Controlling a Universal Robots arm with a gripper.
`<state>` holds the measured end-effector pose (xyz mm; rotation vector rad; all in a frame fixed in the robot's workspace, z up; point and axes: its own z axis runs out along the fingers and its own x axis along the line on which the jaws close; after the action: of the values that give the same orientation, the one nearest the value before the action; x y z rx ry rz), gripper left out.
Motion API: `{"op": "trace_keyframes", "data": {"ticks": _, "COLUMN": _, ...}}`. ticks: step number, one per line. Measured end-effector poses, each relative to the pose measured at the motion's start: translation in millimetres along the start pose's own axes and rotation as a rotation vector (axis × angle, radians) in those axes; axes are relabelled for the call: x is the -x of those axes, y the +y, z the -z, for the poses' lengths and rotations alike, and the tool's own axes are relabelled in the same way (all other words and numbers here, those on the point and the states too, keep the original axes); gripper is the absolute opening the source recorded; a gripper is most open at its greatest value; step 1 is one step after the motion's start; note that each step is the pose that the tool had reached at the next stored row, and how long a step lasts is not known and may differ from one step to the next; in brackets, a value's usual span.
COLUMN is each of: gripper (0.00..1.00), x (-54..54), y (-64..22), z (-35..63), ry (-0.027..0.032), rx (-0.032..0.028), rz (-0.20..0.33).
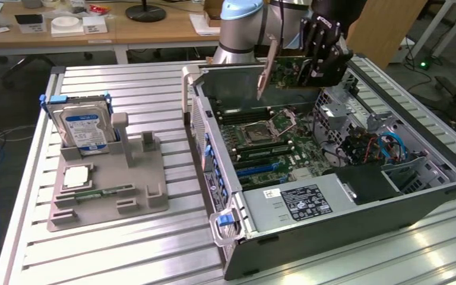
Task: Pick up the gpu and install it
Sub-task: 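Insert the gpu into the slot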
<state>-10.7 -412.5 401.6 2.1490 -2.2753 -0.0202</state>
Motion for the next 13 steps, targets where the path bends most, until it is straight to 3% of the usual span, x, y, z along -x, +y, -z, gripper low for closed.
{"op": "trace_keyframes", "data": {"ticks": 5, "gripper": 0.28, "x": -1.3, "y": -0.1, "z": -0.9, "ry": -0.0005, "rx": -0.0055, "rz": 0.004}}
{"op": "trace_keyframes", "data": {"ticks": 8, "gripper": 0.28, "x": -1.5, "y": 0.0, "z": -3.1, "ry": -0.0063, "rx": -0.0056, "rz": 0.013}}
{"op": "trace_keyframes", "data": {"ticks": 13, "gripper": 0.28, "x": -2.0, "y": -0.2, "z": -9.2, "ry": -0.0108, "rx": -0.0053, "rz": 0.026}}
